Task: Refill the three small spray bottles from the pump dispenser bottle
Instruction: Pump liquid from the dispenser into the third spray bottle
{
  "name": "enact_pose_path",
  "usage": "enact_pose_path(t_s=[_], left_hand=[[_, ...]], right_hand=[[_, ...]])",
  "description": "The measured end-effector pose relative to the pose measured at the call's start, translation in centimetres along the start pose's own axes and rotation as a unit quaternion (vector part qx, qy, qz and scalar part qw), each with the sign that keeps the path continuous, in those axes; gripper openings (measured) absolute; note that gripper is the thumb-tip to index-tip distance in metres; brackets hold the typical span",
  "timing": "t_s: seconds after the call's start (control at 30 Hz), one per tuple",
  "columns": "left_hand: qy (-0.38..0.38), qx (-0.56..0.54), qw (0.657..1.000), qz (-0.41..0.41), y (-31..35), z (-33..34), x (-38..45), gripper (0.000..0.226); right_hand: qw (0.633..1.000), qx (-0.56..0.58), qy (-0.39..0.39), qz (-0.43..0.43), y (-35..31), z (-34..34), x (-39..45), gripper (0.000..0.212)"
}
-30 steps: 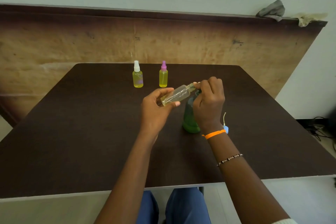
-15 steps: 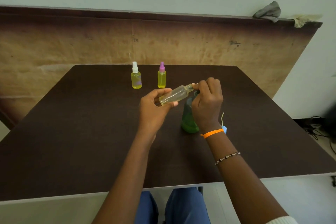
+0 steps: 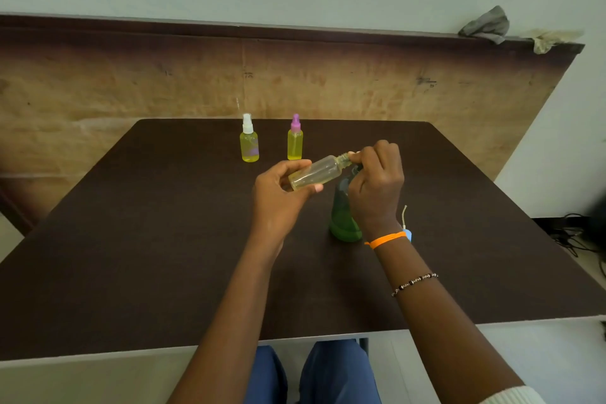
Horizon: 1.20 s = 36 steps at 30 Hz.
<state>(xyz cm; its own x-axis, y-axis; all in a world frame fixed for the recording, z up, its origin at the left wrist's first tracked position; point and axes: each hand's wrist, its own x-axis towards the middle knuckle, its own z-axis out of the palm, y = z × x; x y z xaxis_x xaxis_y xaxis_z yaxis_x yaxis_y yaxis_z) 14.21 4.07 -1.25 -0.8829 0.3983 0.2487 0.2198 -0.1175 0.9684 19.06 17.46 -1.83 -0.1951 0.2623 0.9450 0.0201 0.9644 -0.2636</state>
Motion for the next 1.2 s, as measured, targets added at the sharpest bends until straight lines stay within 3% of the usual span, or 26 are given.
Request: enact_pose_path(t_s=[0.17, 0.4, 0.63, 1.2], left_hand=[[-0.005, -0.008, 1.000, 0.007, 0.5, 0.0, -0.1, 0.040], [-0.004, -0.008, 1.000, -0.006, -0.1, 0.0, -0.2, 0.040], [-0.013, -0.020, 1.000, -0.006, 0.3, -0.2, 0.0, 0.038], [-0.016, -0.015, 1.000, -0.004, 0.3, -0.1, -0.1, 0.037]], right_hand=[[0.999, 0.019, -0.025, 0.012, -0.4, -0.4, 1.5, 0.024], [1.000, -0.013, -0.001, 0.011, 0.1, 0.1, -0.5, 0.023], [0.998, 0.027, -0.053, 0.021, -1.2, -1.1, 0.9, 0.014], [0.999, 0.006, -0.037, 0.005, -1.0, -0.6, 0.3, 0.010]])
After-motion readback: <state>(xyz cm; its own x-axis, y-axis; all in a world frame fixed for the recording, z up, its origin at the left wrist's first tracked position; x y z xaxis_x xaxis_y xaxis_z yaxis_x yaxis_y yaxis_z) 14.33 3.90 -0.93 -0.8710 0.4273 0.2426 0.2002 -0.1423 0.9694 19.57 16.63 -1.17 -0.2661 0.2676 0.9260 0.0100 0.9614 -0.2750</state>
